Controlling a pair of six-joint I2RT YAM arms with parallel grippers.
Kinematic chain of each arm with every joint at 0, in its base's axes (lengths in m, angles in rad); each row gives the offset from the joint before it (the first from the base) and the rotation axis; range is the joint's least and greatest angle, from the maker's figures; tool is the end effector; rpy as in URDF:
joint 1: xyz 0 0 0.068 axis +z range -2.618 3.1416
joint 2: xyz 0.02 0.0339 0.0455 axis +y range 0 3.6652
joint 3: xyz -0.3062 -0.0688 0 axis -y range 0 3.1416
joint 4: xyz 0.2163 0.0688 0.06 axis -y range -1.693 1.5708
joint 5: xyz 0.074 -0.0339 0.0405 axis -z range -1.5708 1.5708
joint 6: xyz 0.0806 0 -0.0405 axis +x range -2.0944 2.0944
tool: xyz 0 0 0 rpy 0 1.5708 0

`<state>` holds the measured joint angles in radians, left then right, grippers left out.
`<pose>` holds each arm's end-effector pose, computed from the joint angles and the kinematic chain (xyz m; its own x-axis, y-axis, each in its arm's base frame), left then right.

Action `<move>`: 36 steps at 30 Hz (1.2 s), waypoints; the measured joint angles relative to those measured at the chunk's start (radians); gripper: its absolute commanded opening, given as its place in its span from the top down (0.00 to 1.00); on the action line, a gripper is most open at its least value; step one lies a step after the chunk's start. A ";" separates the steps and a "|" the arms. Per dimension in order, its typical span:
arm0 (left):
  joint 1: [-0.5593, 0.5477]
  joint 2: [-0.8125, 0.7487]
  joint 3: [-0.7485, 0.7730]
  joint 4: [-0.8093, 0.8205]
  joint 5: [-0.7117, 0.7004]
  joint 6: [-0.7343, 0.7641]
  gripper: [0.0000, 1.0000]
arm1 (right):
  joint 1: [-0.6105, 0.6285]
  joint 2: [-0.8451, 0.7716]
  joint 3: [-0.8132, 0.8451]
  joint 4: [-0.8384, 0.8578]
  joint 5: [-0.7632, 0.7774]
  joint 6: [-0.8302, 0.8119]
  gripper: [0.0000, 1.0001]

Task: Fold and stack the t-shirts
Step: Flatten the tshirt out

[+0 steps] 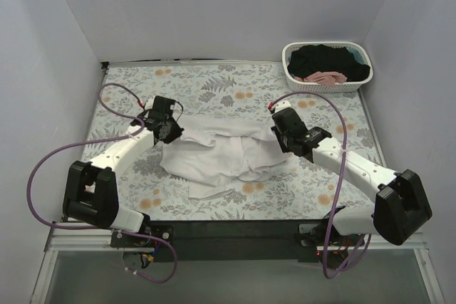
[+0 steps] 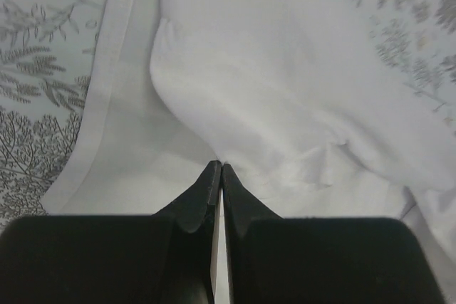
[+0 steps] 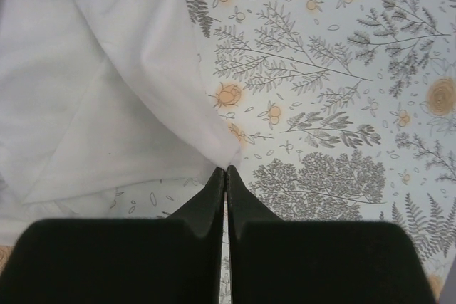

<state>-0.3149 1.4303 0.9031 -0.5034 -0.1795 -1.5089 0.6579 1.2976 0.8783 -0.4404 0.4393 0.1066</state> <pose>0.2641 -0.0709 0.2282 -0.2675 -0.9457 -0.1846 -0.8004 0.3247 -0.5038 0.2230 0.1290 0.2638 -0.6316 -0.3664 -0.6832 -0.2681 0.9301 -0.2510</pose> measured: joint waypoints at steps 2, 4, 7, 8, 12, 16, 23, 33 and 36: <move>0.012 0.008 0.090 -0.017 -0.027 0.030 1.00 | -0.027 0.006 0.035 -0.006 0.013 -0.024 0.99; 0.039 0.037 0.210 -0.031 -0.048 0.060 1.00 | -0.066 0.023 0.096 -0.004 0.025 -0.051 0.99; 0.092 0.107 0.422 -0.045 -0.074 0.102 1.00 | -0.124 0.060 0.219 0.003 0.041 -0.096 0.99; 0.109 0.135 0.494 -0.050 -0.079 0.116 1.00 | -0.142 0.071 0.265 0.005 0.046 -0.113 0.99; 0.171 0.234 0.776 -0.095 -0.100 0.161 1.00 | -0.190 0.109 0.450 0.019 0.056 -0.187 0.99; 0.212 0.280 1.032 -0.129 -0.117 0.205 1.00 | -0.211 0.118 0.634 0.024 0.052 -0.279 0.99; 0.233 0.092 1.102 -0.050 -0.122 0.302 1.00 | -0.213 0.022 0.790 0.051 -0.006 -0.404 0.99; 0.228 -0.377 1.041 0.056 -0.096 0.456 1.00 | -0.212 -0.377 0.693 0.045 -0.225 -0.470 0.99; 0.228 -0.479 1.009 0.063 -0.096 0.500 1.00 | -0.212 -0.464 0.679 0.025 -0.291 -0.471 0.99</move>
<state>-0.0872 0.9516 1.9125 -0.4404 -0.2756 -1.0092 0.4454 0.8337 1.5570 -0.4156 0.1478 -0.3645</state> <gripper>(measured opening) 0.010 0.020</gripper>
